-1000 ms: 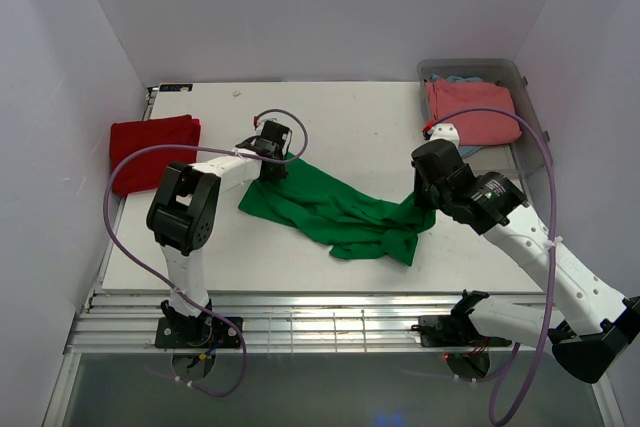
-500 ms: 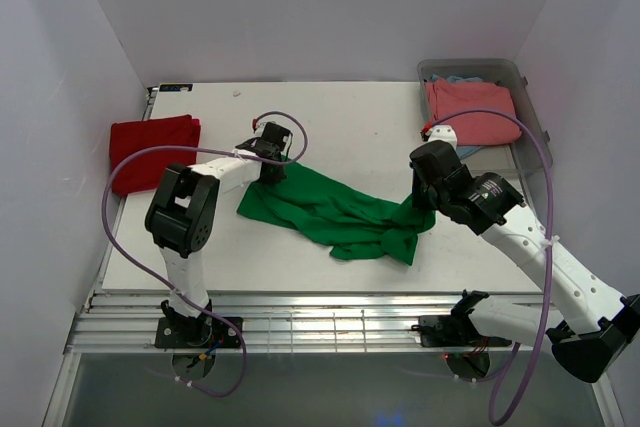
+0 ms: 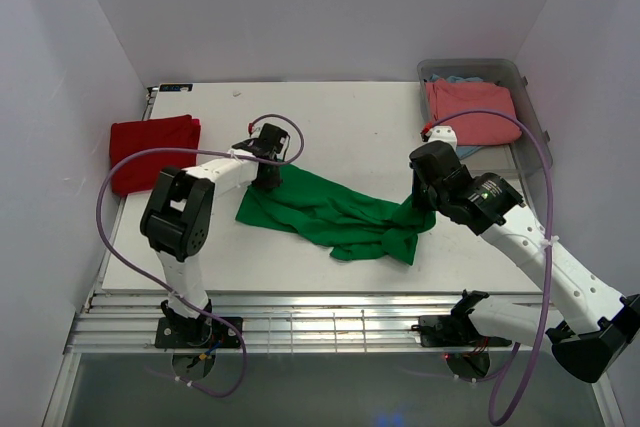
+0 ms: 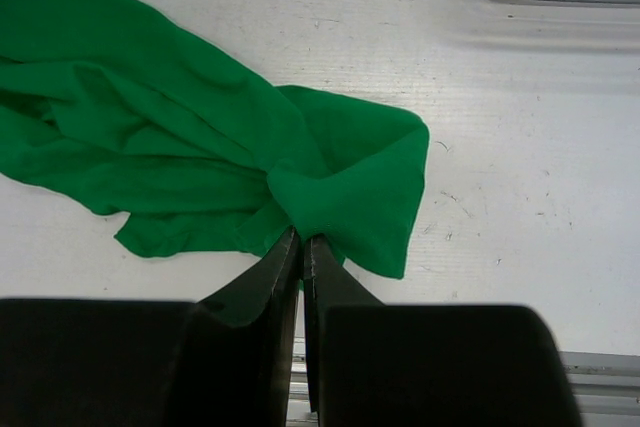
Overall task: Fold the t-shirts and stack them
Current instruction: Flatten the tshirt out
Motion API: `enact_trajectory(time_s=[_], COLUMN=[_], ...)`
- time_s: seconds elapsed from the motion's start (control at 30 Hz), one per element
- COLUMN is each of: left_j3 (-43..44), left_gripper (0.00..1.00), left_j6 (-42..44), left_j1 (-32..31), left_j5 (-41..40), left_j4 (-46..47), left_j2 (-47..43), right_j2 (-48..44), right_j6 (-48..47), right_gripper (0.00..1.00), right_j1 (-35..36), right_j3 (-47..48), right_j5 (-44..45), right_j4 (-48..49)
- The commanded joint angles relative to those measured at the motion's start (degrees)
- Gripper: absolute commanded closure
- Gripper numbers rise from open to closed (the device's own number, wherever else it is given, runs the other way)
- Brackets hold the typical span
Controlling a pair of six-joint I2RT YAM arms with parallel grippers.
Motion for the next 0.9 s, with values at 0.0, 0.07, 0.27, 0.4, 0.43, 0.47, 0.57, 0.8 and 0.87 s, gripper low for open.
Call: enact_trajectory(time_s=[0.0, 0.07, 0.27, 0.4, 0.43, 0.47, 0.57, 0.8, 0.87], left_j3=[-0.88, -1.41, -2.20, -2.47, -2.81, -3.08, -3.61, -4.22, -4.31], left_gripper=[0.70, 0.70, 0.70, 0.70, 0.70, 0.70, 0.70, 0.70, 0.70], left_j6=[-1.24, -1.60, -2.13, -1.77, -1.95, -2.04, -2.21, -2.56, -2.48], left_j1=[-0.16, -0.25, -0.60, -0.60, -0.60, -0.60, -0.60, -0.87, -0.87], left_j5=[0.62, 0.71, 0.62, 0.88, 0.97, 1.32, 1.85, 2.82, 2.82], left_j4=[-1.59, -1.59, -1.24, -1.15, -1.07, -0.72, -0.28, 0.17, 0.51], left_j2=[-5.41, -5.94, -7.35, -5.50, -5.33, -5.06, -4.62, -3.48, -3.30], right_j2=[-1.18, -1.18, -1.09, -0.92, -1.00, -0.92, -1.09, -1.18, -1.27], right_j6=[1.19, 1.10, 1.19, 1.19, 1.19, 1.19, 1.19, 1.10, 1.19], right_gripper=[0.92, 0.92, 0.92, 0.92, 0.92, 0.92, 0.92, 0.92, 0.92], right_j1=[-0.02, -0.02, -0.02, -0.02, 0.07, 0.07, -0.02, -0.02, -0.02], right_j3=[-0.70, -0.88, -1.50, -1.76, -1.76, -1.85, -1.85, -1.76, -1.76], right_j5=[0.11, -0.15, -0.42, -0.86, -0.86, -0.86, -0.86, -1.03, -1.30], right_j4=[1.36, 1.45, 1.97, 2.41, 2.41, 2.33, 2.33, 2.06, 2.06])
